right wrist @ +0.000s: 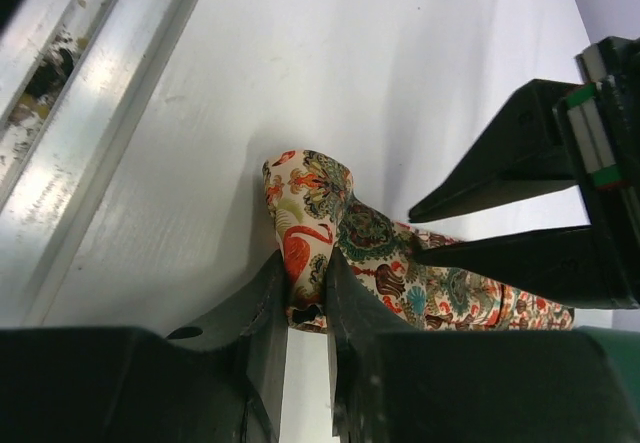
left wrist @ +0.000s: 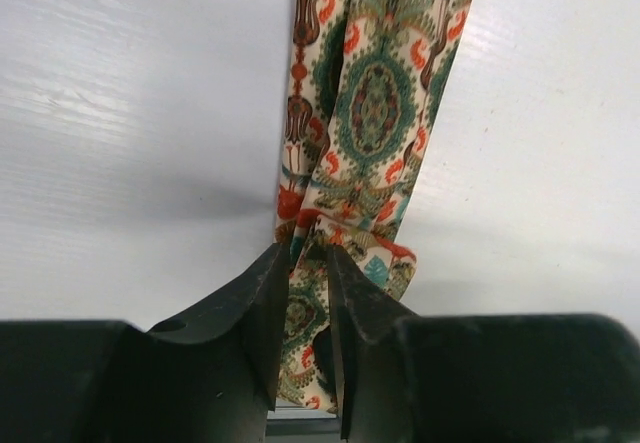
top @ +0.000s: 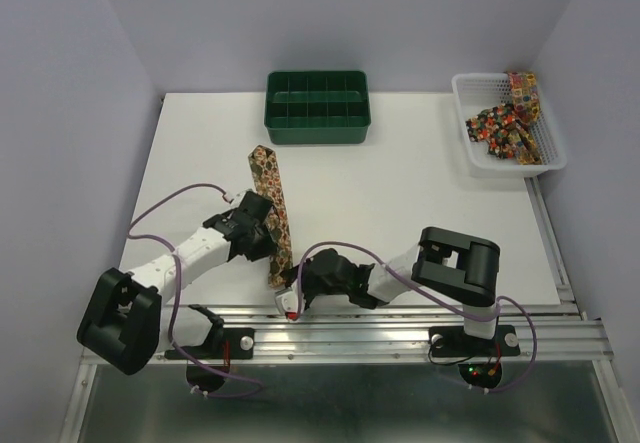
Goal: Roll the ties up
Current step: Roll the tie
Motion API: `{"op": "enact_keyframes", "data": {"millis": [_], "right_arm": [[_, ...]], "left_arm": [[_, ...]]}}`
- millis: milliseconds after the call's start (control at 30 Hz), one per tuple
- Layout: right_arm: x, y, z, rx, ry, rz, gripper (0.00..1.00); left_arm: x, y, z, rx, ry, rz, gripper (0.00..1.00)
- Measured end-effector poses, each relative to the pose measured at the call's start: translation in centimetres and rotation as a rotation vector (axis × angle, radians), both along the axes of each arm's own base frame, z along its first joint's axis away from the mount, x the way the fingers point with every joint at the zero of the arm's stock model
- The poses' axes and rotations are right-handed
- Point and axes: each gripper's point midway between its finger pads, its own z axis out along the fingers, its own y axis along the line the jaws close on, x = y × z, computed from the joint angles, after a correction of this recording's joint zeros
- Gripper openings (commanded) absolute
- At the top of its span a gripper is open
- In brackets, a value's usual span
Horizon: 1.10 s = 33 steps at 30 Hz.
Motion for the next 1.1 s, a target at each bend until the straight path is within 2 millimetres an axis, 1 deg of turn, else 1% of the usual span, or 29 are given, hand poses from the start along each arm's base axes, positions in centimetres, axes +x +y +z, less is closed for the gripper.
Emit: {"op": "enact_keyframes", "data": {"millis": [67,133,267,533,633,767,867,900,967,1033,1100], "right_arm": [[-0.3,0.0,0.0,0.011,0.018,0.004,0.01],[-0.6,0.0,0.1,0.028,0.043,0.007,0.01],[-1.1,-0.2,0.1,0.051,0.069,0.012,0.01],[-1.3,-0.2,0.1,0.059,0.079,0.017,0.01],[-1.4,-0.3,0.1,0.064,0.079,0.020,0.01],[-1.7,-0.4,0.1,0.077,0.095,0.029,0.01],[-2.6,-0.4,0.2,0.095,0.146,0.052,0.01],[-3.0,-0.4,0.3,0.099,0.166,0.063,0.01],[-3.9,-0.6,0.5,0.108,0.207,0.087,0.01],[-4.9,-1.0,0.8,0.116,0.248,0.117,0.01],[-5.4,-1.1,0.8,0.116,0.272,0.132,0.01]], "left_arm": [[0.6,0.2,0.6,0.008,-0.016,0.017,0.45],[1.4,0.1,1.4,0.003,-0.042,0.028,0.57],[2.7,-0.3,2.6,-0.015,-0.085,0.032,0.68],[2.1,-1.8,2.8,-0.083,-0.064,-0.046,0.70],[2.0,-1.8,2.5,-0.073,-0.053,-0.054,0.70],[1.7,-0.5,1.1,-0.001,-0.014,-0.021,0.68],[1.8,0.3,0.4,0.045,-0.003,0.016,0.64],[1.9,0.5,0.3,0.055,-0.005,0.028,0.61],[2.2,0.9,0.2,0.075,-0.011,0.052,0.61],[2.6,1.3,0.0,0.098,-0.016,0.072,0.53],[3.2,1.6,-0.2,0.120,-0.015,0.097,0.45]]}}
